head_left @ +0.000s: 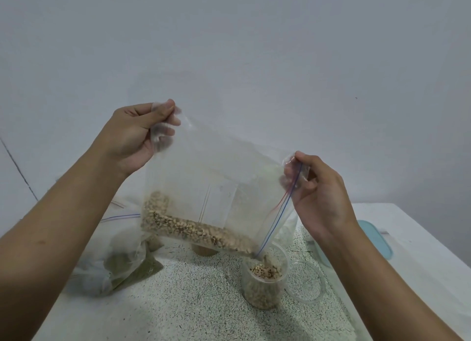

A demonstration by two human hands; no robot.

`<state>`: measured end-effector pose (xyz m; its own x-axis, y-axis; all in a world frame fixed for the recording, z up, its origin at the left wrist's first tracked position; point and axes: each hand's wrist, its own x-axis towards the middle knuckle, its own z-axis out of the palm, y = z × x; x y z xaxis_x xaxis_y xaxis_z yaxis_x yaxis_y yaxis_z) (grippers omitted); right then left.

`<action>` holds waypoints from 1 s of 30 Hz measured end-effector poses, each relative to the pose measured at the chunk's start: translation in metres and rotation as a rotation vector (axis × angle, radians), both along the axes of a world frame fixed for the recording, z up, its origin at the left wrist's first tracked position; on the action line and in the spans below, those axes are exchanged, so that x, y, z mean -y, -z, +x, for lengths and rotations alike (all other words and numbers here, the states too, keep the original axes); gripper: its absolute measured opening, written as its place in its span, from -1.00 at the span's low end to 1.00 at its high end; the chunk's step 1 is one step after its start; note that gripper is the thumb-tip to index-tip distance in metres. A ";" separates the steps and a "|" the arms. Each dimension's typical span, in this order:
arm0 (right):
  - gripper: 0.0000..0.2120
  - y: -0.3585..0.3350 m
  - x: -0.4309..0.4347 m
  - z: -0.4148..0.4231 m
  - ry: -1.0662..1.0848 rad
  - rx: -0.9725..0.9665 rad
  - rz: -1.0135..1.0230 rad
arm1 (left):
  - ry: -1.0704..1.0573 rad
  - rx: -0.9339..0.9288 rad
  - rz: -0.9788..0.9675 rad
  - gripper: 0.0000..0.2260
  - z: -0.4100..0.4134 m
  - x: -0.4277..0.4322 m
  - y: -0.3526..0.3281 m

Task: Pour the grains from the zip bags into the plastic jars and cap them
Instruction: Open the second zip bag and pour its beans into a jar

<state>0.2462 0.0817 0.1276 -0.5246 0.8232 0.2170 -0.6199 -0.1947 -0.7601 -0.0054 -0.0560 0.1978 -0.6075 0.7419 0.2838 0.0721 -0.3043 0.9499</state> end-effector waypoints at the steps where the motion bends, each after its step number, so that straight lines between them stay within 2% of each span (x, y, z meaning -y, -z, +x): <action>1: -0.76 0.000 0.000 -0.001 0.001 0.001 0.001 | 0.001 -0.001 0.000 -0.85 -0.001 0.000 0.000; 10: -0.80 -0.003 0.001 -0.003 0.004 0.000 0.002 | -0.001 -0.005 0.002 -0.85 -0.004 0.001 -0.003; 21: -0.67 -0.003 0.002 -0.002 -0.004 -0.006 0.012 | -0.002 -0.005 -0.001 -0.85 -0.005 0.001 0.001; 24: -0.72 -0.002 0.001 -0.003 0.007 -0.007 -0.002 | -0.001 -0.008 -0.004 -0.85 -0.004 0.001 0.001; 30: -0.70 0.000 -0.001 -0.003 0.001 -0.021 -0.022 | 0.004 -0.018 -0.006 -0.84 -0.003 0.000 0.000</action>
<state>0.2433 0.0830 0.1277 -0.5197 0.8282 0.2098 -0.6355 -0.2106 -0.7429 -0.0081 -0.0557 0.1974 -0.5991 0.7462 0.2903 0.0875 -0.2994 0.9501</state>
